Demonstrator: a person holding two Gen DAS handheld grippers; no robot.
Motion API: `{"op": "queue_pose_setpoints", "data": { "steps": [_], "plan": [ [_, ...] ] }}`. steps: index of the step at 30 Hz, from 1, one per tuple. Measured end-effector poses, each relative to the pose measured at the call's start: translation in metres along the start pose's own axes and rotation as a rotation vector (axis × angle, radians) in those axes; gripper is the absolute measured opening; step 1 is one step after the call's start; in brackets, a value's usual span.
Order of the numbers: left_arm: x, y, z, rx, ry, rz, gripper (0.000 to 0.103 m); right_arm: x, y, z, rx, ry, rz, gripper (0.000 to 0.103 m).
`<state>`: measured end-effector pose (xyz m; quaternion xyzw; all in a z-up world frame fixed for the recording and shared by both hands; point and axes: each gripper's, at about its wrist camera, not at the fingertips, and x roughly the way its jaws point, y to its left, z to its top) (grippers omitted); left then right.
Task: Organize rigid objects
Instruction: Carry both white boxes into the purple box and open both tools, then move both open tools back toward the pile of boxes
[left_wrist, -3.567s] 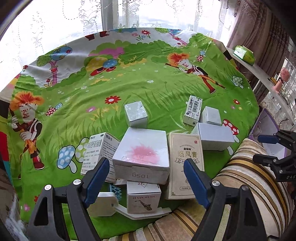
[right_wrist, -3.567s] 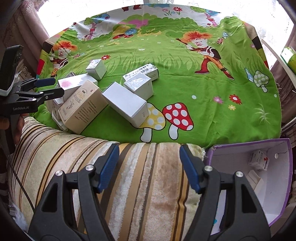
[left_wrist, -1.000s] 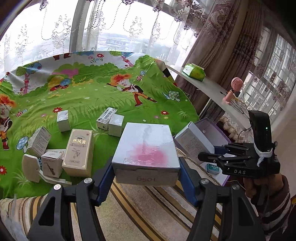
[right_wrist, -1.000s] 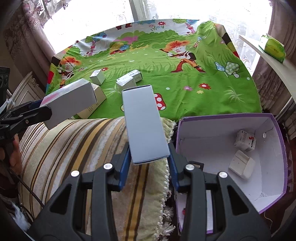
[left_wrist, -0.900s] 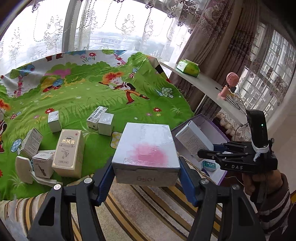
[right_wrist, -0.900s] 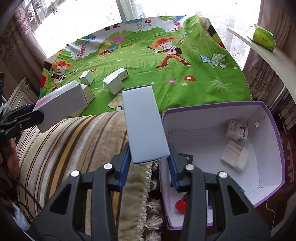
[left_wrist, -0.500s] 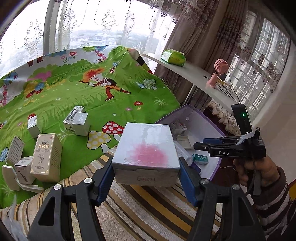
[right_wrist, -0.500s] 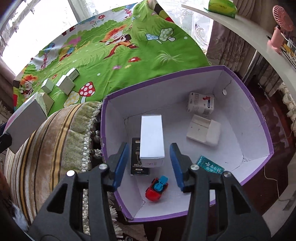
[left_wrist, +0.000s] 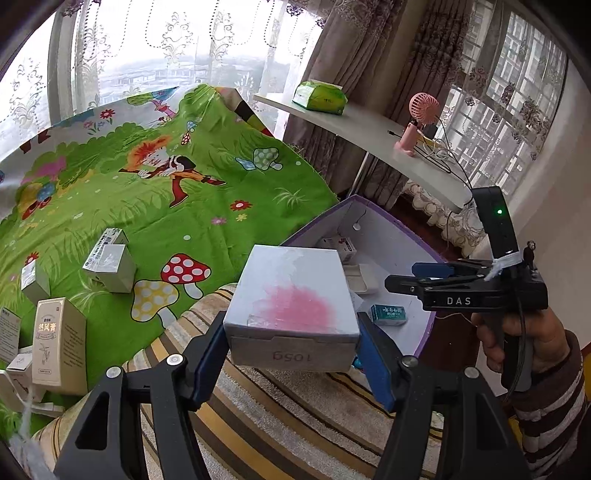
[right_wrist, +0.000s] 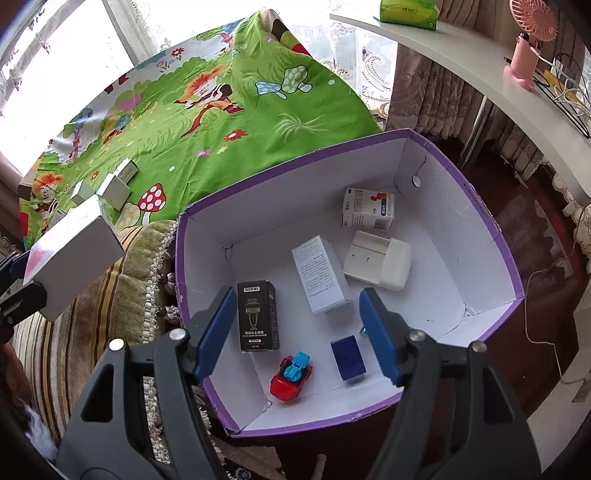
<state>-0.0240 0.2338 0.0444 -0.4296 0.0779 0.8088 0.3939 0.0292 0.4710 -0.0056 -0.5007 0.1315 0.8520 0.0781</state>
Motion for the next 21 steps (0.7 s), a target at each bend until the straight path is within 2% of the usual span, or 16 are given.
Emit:
{"op": "queue_pose_setpoints", "data": {
  "steps": [5, 14, 21],
  "plan": [
    [0.012, -0.001, -0.002, -0.001, 0.043, 0.029, 0.080, -0.001, -0.004, 0.000, 0.006, 0.001, 0.001, 0.072],
    [0.001, 0.010, -0.007, -0.055, 0.020, 0.019, 0.082, 0.001, -0.010, 0.000, 0.020, 0.009, 0.004, 0.072],
    [-0.013, 0.030, -0.012, -0.155, -0.022, 0.010, 0.082, 0.000, -0.005, 0.000, 0.012, 0.010, 0.008, 0.073]
  ]
}}
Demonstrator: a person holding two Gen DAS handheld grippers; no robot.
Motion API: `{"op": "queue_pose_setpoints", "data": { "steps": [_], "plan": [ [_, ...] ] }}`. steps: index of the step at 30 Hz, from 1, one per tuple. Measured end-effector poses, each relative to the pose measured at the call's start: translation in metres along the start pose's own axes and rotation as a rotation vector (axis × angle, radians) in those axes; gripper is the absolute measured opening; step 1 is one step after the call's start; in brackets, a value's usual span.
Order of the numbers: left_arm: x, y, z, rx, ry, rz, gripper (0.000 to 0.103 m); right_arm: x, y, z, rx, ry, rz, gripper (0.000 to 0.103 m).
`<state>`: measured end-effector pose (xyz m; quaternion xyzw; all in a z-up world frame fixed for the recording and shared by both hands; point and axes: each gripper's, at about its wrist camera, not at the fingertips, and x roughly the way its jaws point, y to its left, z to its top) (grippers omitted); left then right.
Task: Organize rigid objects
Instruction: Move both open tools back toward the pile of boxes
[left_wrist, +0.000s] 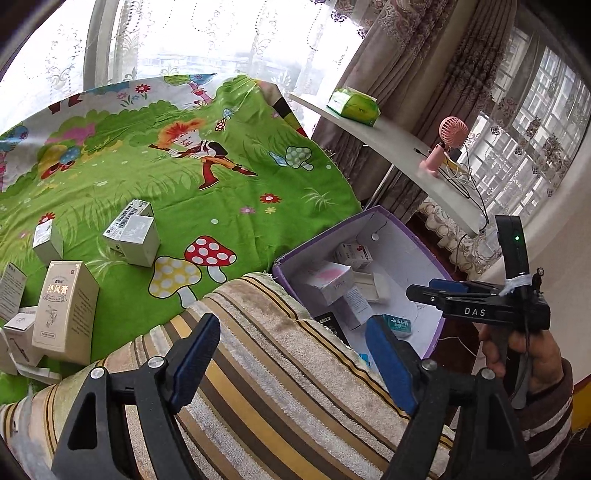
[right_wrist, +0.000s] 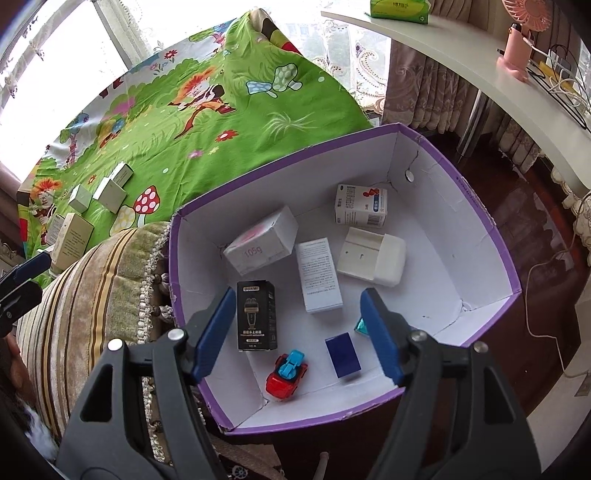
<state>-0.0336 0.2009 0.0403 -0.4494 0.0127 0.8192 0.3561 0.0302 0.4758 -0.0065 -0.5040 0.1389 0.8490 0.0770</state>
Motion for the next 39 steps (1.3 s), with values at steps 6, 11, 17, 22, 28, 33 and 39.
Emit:
{"op": "queue_pose_setpoints", "data": {
  "steps": [6, 11, 17, 22, 28, 33, 39],
  "plan": [
    [-0.013, 0.010, -0.006, -0.010, -0.028, 0.029, 0.082, -0.003, 0.015, 0.001, -0.032, -0.015, 0.020, 0.077],
    [-0.022, 0.028, -0.011, -0.060, -0.020, 0.035, 0.082, -0.004, 0.038, 0.001, -0.073, -0.034, 0.046, 0.081],
    [-0.038, 0.054, -0.020, -0.119, -0.049, 0.085, 0.082, -0.013, 0.068, 0.000, -0.096, -0.096, 0.098, 0.090],
    [-0.058, 0.089, -0.033, -0.219, -0.082, 0.094, 0.082, -0.022, 0.094, 0.001, -0.158, -0.170, 0.081, 0.096],
    [-0.083, 0.134, -0.054, -0.345, -0.120, 0.123, 0.078, -0.024, 0.115, 0.002, -0.214, -0.215, 0.058, 0.098],
    [-0.100, 0.173, -0.070, -0.460, -0.140, 0.151, 0.077, -0.020, 0.127, 0.001, -0.235, -0.203, 0.092, 0.098],
    [-0.107, 0.204, -0.079, -0.531, -0.137, 0.174, 0.067, -0.014, 0.146, -0.004, -0.293, -0.162, 0.166, 0.098]
  ]
}}
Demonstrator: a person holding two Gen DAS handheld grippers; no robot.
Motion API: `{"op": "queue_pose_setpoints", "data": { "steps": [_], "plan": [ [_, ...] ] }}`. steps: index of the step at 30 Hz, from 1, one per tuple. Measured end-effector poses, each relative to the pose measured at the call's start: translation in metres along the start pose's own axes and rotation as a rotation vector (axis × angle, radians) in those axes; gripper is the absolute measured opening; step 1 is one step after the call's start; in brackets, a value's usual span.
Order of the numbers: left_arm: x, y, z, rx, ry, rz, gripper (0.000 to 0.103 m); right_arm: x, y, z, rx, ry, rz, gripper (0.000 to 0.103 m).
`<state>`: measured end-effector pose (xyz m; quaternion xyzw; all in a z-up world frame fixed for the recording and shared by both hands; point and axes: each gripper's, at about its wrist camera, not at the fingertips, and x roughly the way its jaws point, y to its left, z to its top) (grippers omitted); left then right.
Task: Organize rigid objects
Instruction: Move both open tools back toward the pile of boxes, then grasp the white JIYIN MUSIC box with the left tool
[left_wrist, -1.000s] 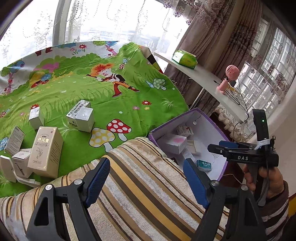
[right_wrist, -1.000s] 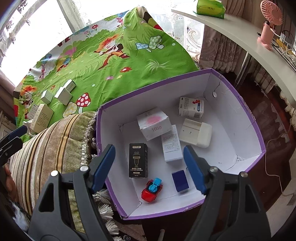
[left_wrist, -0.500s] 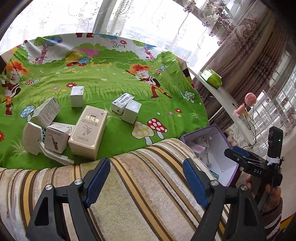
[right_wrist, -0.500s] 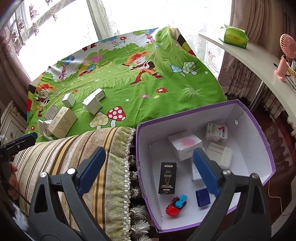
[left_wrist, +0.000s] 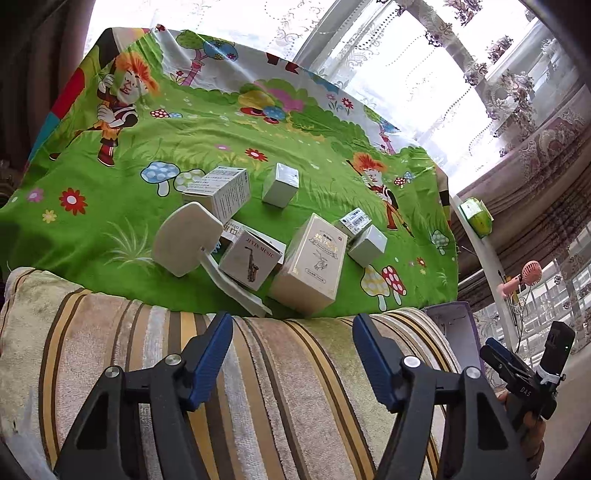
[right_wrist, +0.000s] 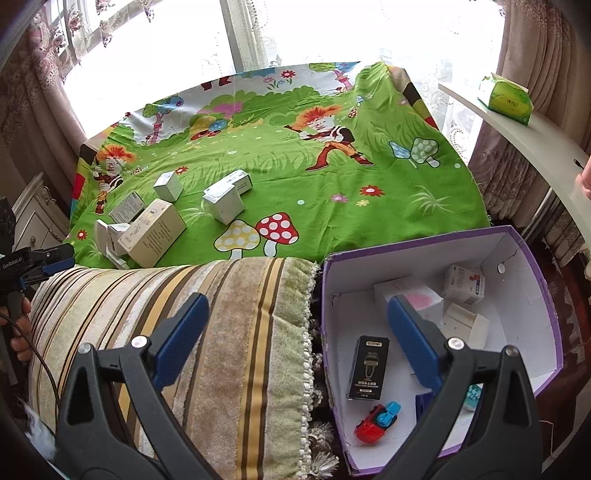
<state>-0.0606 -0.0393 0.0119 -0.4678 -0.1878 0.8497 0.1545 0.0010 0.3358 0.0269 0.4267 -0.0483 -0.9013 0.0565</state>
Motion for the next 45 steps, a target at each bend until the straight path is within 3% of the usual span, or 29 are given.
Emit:
{"op": "queue_pose_setpoints", "data": {
  "steps": [8, 22, 30, 45],
  "plan": [
    [0.016, -0.008, 0.016, 0.154, 0.044, 0.101, 0.063, 0.018, 0.032, 0.000, -0.052, 0.059, 0.074, 0.098],
    [0.067, -0.023, 0.042, 0.360, 0.145, 0.272, 0.054, 0.033, 0.057, 0.004, -0.121, 0.106, 0.083, 0.098],
    [0.081, -0.030, 0.050, 0.420, 0.157, 0.306, 0.054, 0.041, 0.058, 0.004, -0.116, 0.130, 0.096, 0.098],
    [0.086, -0.027, 0.049, 0.440, 0.174, 0.323, 0.049, 0.051, 0.057, 0.006, -0.095, 0.160, 0.110, 0.098]
  ]
}}
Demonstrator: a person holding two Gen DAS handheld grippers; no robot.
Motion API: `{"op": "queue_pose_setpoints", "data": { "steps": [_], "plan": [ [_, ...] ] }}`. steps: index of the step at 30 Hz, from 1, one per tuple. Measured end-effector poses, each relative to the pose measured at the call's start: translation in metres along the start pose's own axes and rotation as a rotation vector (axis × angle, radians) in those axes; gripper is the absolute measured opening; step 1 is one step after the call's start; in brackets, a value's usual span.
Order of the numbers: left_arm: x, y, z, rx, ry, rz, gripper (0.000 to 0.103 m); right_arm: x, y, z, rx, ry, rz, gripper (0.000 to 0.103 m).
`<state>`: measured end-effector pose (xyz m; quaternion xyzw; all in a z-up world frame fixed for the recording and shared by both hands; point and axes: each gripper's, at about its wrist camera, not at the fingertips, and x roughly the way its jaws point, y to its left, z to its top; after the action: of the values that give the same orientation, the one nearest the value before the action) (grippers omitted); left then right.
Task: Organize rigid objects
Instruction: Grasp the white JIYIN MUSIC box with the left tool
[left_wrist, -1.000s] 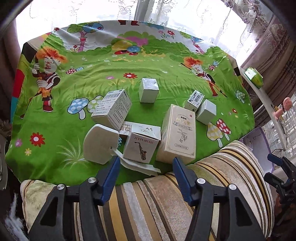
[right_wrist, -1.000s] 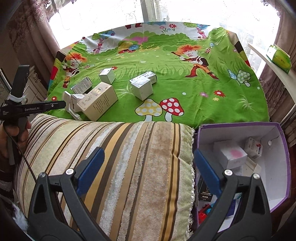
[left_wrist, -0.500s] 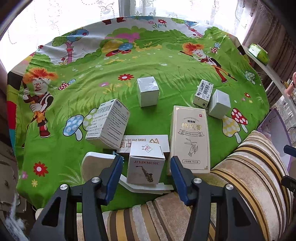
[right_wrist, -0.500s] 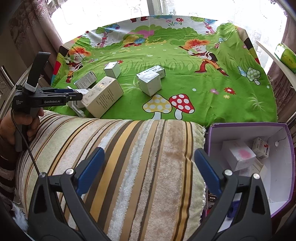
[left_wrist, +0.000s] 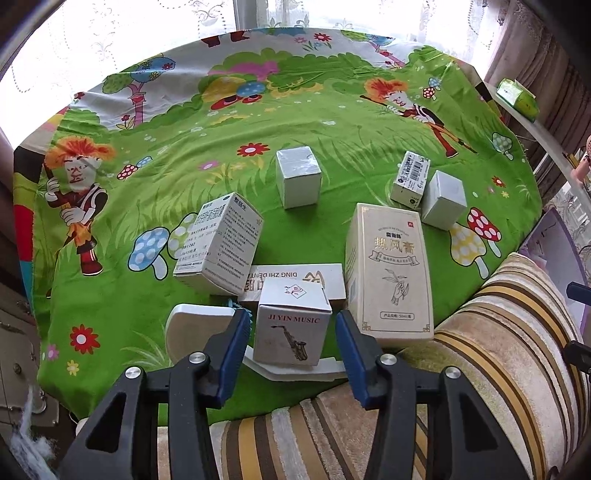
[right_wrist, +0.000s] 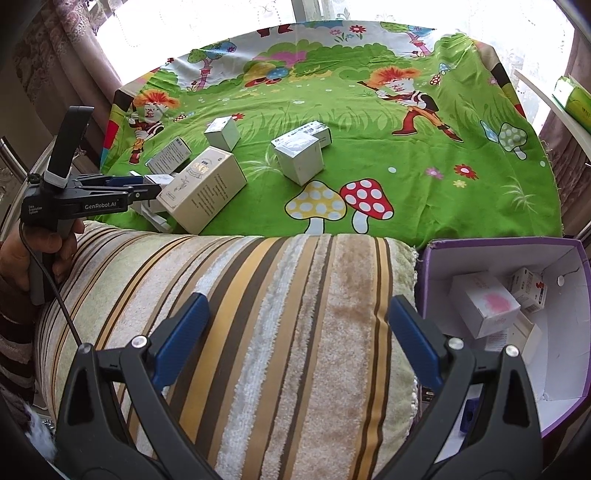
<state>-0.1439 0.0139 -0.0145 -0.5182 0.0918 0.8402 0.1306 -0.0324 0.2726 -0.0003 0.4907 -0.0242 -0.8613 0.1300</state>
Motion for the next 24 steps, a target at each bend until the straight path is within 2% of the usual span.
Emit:
{"op": "queue_pose_setpoints", "data": {
  "steps": [4, 5, 6, 10, 17, 24],
  "plan": [
    [0.007, -0.001, 0.000, 0.010, 0.022, -0.009, 0.049, 0.001, 0.002, 0.002, -0.006, 0.004, 0.001, 0.098],
    [0.009, -0.001, -0.001, 0.011, 0.024, -0.012, 0.044, 0.002, 0.003, 0.003, -0.007, 0.006, 0.001, 0.098],
    [0.009, -0.001, -0.001, 0.008, 0.024, -0.014, 0.044, 0.002, 0.004, 0.005, -0.009, 0.008, 0.000, 0.098],
    [0.001, 0.004, -0.003, -0.020, -0.011, -0.041, 0.044, 0.005, 0.013, 0.015, -0.029, 0.005, 0.002, 0.098],
    [-0.028, 0.026, -0.022, -0.155, -0.104, -0.106, 0.044, 0.017, 0.044, 0.049, -0.110, -0.022, 0.020, 0.098],
    [-0.050, 0.060, -0.045, -0.314, -0.192, -0.101, 0.043, 0.035, 0.090, 0.090, -0.283, -0.048, 0.054, 0.098]
  ]
}}
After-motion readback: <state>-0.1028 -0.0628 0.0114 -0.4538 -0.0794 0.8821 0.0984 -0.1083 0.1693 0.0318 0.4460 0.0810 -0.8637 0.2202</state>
